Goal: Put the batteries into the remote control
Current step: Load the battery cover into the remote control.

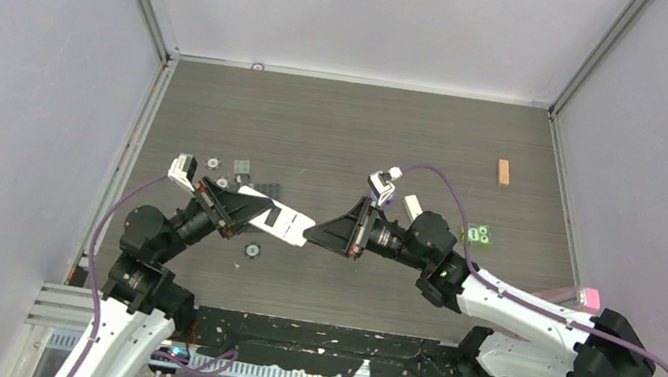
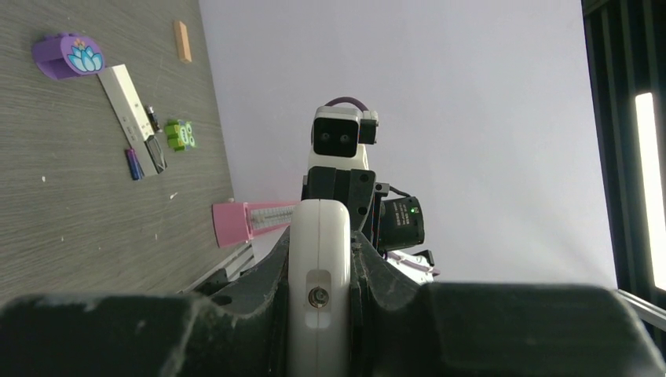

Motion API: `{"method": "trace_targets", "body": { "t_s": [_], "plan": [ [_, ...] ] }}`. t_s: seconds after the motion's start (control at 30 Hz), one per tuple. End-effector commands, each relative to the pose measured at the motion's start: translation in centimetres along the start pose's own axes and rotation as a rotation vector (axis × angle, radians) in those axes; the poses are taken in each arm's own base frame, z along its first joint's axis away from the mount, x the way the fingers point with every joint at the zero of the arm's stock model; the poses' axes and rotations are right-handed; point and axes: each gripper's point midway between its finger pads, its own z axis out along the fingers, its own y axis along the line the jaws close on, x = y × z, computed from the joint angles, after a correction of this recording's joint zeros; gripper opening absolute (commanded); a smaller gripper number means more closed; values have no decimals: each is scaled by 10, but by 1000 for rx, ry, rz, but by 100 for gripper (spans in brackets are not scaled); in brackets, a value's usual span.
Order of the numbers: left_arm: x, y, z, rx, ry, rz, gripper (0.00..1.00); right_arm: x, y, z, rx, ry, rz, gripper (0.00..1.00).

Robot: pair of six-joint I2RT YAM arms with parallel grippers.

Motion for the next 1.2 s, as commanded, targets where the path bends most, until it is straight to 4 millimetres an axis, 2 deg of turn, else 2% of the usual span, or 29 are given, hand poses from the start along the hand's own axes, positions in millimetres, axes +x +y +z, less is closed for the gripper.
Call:
{"method": "trace_targets", "body": {
  "t_s": [0.0,0.2,0.53,0.73,0.87,1.17],
  "plan": [
    [2,-61,-10,201,5,47,0,4,-22,6,78,29,23,9],
    [3,-69,-11,230,8,73,0,11,-28,5,67,53,85,8],
    [-2,-69,-13,231,-28,57,0,16,-20,0,-22,74,104,5],
    [-1,-69,-12,229,-20,54,0,17,-11,2,-55,101,42,5],
    [-1,-68,-13,222,-25,54,0,19,-18,1,-4,121,-1,5],
    [-2,-71,-14,229,-36,68,0,17,-16,-8,6,101,-16,5]
  ]
}}
